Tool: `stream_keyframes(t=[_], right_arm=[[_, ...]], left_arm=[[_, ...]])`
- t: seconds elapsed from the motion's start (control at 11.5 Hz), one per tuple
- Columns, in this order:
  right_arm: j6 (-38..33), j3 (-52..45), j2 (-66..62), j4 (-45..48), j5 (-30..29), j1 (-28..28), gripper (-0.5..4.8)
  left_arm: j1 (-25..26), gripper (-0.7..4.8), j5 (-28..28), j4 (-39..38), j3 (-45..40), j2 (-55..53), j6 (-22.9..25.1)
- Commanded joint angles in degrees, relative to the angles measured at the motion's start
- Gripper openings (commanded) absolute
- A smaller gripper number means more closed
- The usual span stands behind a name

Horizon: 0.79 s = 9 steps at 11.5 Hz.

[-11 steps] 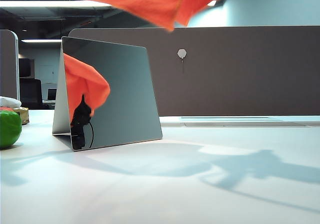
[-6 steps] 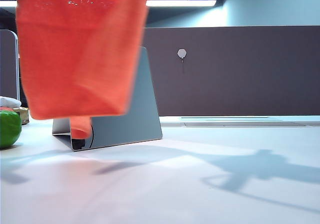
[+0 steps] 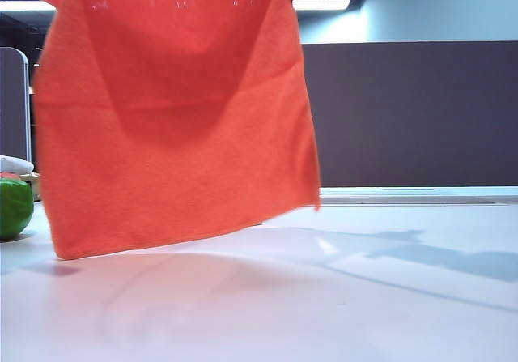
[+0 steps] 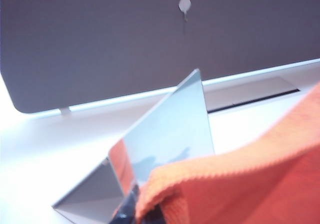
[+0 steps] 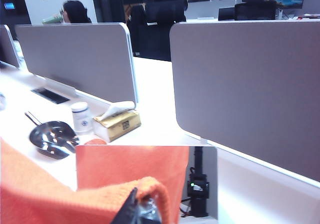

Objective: Pick up the cloth from the table and use it to cover the mirror.

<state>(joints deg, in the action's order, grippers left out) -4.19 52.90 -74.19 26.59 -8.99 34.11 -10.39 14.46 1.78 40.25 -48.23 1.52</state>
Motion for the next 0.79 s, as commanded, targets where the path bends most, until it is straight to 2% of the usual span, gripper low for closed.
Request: stream_keyframes(t=[0.09, 0.35, 0.44, 0.61, 0.7, 0.79], right_arm=[[6.0, 9.1, -10.5, -0.3, -0.1, -4.3, -0.01], [6.2, 12.2, -12.3, -2.6, -2.9, -6.4, -0.01], [8.5, 15.1, -14.4, -4.4, -5.1, -7.9, -0.01], [10.7, 19.6, -17.0, -8.7, -13.4, -12.8, -0.01], [10.6, 20.0, -17.2, -9.4, -14.3, -13.6, -0.01], [10.7, 23.6, -20.6, -11.6, -18.7, -15.1, -0.01]], left_arm=[[0.0, -0.06, 1.6, 2.3, 0.2, -2.3, -3.3], [-0.5, -0.06, 1.7, 4.5, 0.2, -3.2, -5.0], [-2.9, -0.06, -0.2, 6.3, 0.3, -4.9, -5.4], [-8.6, -0.06, -9.4, 8.6, 0.3, -6.9, -5.7], [-8.6, -0.06, -9.5, 8.6, 0.3, -7.1, -6.5], [-9.2, -0.06, -11.0, 8.6, 0.3, -7.8, -7.8]])
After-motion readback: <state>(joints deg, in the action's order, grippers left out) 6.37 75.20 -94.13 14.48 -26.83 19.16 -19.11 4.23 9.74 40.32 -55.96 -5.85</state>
